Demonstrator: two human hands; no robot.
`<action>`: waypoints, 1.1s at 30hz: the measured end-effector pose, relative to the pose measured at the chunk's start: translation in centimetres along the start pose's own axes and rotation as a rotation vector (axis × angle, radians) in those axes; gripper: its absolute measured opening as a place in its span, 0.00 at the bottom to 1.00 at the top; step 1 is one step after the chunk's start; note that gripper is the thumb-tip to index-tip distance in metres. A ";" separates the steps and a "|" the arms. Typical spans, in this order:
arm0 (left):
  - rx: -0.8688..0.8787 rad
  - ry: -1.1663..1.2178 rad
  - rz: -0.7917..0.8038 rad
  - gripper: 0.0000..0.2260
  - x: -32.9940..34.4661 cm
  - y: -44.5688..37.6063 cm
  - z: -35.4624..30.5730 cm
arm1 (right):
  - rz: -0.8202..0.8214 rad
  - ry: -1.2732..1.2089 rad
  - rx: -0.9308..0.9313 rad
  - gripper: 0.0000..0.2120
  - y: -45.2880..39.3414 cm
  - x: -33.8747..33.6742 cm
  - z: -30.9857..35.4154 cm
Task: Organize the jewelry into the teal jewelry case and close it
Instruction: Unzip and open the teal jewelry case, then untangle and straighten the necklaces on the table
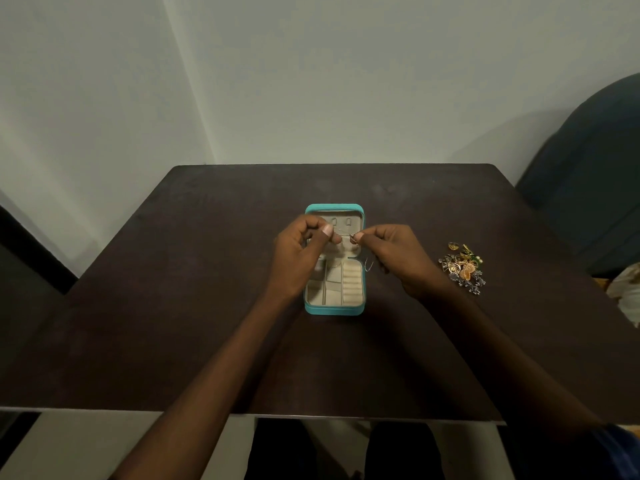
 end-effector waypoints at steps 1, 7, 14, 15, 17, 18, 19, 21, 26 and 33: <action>-0.003 0.008 0.000 0.05 0.0 0.1 0.1 | -0.014 0.011 0.012 0.09 0.0 -0.1 -0.2; -0.019 -0.119 0.007 0.04 -0.1 0.9 0.6 | 0.043 -0.023 0.041 0.06 0.2 0.5 -0.8; -0.028 -0.132 -0.063 0.06 -1.1 0.7 0.5 | 0.165 -0.246 0.155 0.08 1.3 0.7 -0.5; -0.036 -0.114 -0.082 0.06 -1.3 0.6 0.4 | 0.160 -0.248 0.153 0.08 1.3 0.5 -0.3; -0.059 -0.045 -0.112 0.05 -1.5 0.6 0.3 | 0.151 -0.265 0.113 0.08 1.5 -0.1 0.4; -0.071 -0.006 -0.118 0.05 -1.6 0.5 0.2 | 0.149 -0.289 0.089 0.08 1.6 -0.3 0.9; -0.081 0.024 -0.123 0.05 -1.6 0.4 0.1 | 0.141 -0.305 0.065 0.09 1.9 -0.7 1.5; -0.095 0.059 -0.126 0.05 -1.8 0.1 0.1 | 0.111 -0.337 0.028 0.09 2.5 -1.7 2.6; -0.160 0.101 -0.137 0.05 -2.1 -0.1 1.6 | 0.141 -0.603 -0.025 0.08 4.3 -3.4 6.0; -0.273 0.019 -0.135 0.06 -2.2 0.3 4.2 | 0.278 -0.667 -0.102 0.06 6.8 -5.0 13.1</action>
Point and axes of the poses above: each hand's wrist, its own y-axis away from the middle knuckle, its own x-axis out of the palm, z = x × y, the point moved 10 cm from there along -y, towards the middle knuckle, and after that the axes turned 4 degrees about x, right-handed, at the moved point
